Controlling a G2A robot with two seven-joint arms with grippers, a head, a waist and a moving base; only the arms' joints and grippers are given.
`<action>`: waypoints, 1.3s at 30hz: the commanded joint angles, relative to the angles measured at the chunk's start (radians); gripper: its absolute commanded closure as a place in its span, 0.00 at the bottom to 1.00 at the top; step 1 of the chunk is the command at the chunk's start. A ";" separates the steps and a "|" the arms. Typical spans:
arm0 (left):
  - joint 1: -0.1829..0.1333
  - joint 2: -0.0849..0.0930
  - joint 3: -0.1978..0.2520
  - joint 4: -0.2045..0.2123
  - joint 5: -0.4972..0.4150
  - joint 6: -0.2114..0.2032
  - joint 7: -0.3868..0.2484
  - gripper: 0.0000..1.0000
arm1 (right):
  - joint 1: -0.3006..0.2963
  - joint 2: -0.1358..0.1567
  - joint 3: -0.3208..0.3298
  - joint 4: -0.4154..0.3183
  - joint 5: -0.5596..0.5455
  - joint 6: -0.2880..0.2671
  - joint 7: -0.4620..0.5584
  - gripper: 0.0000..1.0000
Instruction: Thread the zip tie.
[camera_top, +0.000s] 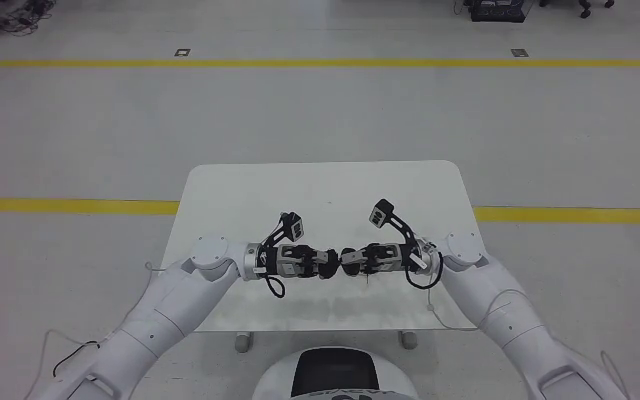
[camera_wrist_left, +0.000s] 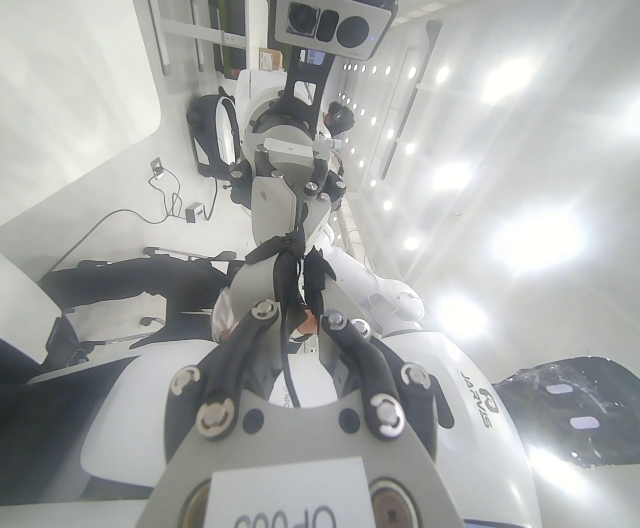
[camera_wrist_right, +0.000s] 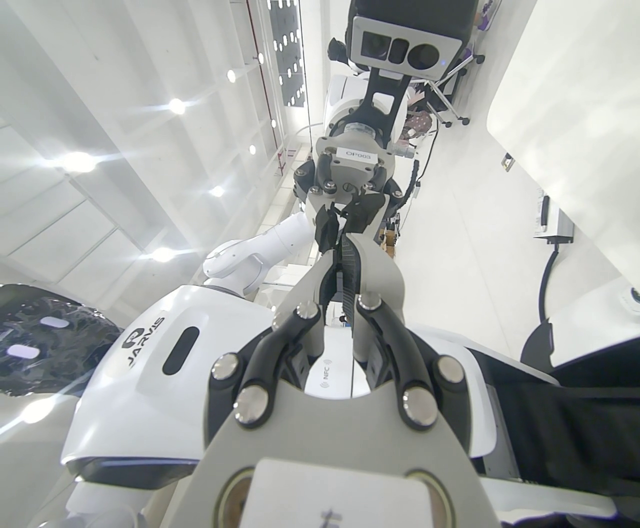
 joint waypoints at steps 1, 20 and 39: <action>0.000 0.000 0.000 0.000 0.000 0.000 -0.001 0.93 | 0.001 -0.001 -0.002 0.001 0.001 -0.001 0.001 1.00; -0.006 -0.002 -0.003 0.020 0.025 -0.021 0.015 1.00 | -0.008 0.002 0.017 -0.002 0.003 -0.006 -0.016 0.00; -0.002 0.011 -0.055 0.065 0.071 -0.100 0.031 1.00 | -0.058 0.021 0.078 -0.062 -0.004 0.008 -0.051 0.00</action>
